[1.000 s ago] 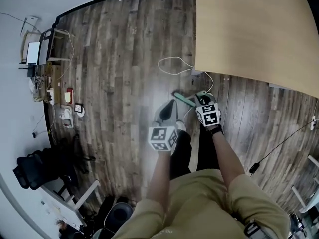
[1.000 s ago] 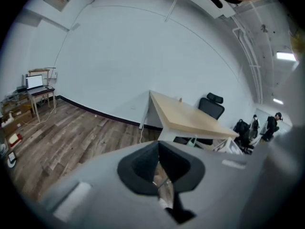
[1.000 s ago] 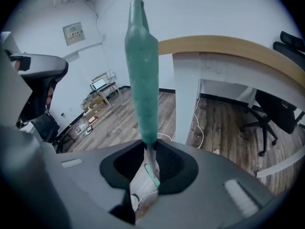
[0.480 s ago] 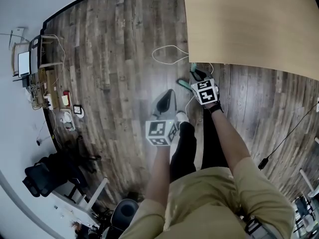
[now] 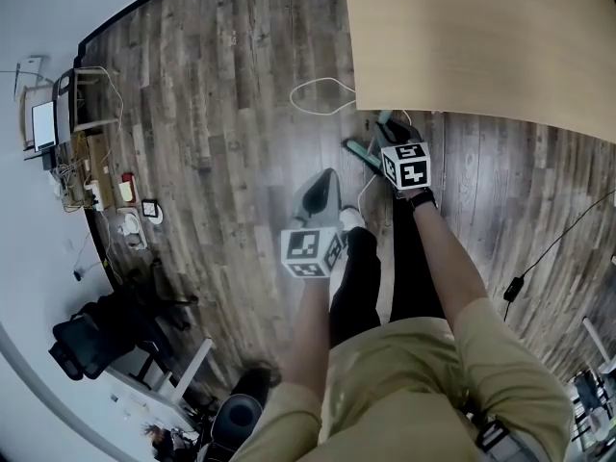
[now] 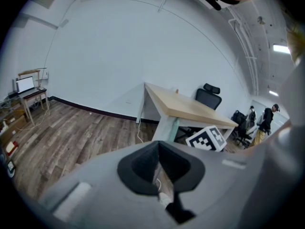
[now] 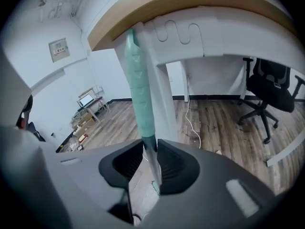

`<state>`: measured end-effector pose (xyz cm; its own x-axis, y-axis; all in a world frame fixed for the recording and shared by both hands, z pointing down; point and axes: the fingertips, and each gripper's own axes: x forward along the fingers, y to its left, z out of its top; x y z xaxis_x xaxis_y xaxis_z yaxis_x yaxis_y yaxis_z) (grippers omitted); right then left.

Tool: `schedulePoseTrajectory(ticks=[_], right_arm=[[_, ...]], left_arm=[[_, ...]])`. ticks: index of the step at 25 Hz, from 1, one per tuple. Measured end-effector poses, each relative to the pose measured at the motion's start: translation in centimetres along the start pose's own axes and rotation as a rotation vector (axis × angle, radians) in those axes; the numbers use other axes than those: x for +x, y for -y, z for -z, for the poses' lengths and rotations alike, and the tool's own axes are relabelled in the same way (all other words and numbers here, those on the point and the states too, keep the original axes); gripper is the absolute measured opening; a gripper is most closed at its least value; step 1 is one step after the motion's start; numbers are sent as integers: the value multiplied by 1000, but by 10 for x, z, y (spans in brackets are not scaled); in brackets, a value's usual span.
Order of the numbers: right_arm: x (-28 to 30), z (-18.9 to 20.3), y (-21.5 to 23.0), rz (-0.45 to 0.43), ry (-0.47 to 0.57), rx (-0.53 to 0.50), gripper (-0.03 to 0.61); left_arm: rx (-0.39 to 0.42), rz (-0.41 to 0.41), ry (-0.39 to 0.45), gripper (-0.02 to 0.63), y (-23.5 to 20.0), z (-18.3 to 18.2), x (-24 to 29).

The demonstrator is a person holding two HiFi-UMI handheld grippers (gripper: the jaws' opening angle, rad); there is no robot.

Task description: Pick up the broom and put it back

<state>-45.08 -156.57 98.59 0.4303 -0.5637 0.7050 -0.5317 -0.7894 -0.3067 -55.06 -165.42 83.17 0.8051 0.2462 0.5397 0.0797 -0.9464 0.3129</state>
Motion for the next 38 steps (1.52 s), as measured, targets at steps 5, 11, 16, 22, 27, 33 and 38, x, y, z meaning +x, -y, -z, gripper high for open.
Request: schedulePoseTrajectory(ticks=[5,11,16,22,27,33,38], right_arm=[[10,13,12,-25,-69,58,213],[12,16,10,-44,-70,47,253],[-14,21,4,-51,-41,83,258],[-88,1,-27,-41,39,81,248],[-179,-72,-75,-26,168,16,183],[-277,-163,-133,-52,365,-74,89],[-332,-233,-167,-82,517,-172,29]], left_arm=[[-27,-29,-17,3,-4,15,0],[-29,-29,-35,3,-2,26,0],[-22,-21,-31,3,4,23,-3],[-4,-15,22,3,17,-17,-25],[80,61,74,3,56,-76,-59],[151,82,209,3,85,-160,-108],[175,56,360,3,97,-242,-148]])
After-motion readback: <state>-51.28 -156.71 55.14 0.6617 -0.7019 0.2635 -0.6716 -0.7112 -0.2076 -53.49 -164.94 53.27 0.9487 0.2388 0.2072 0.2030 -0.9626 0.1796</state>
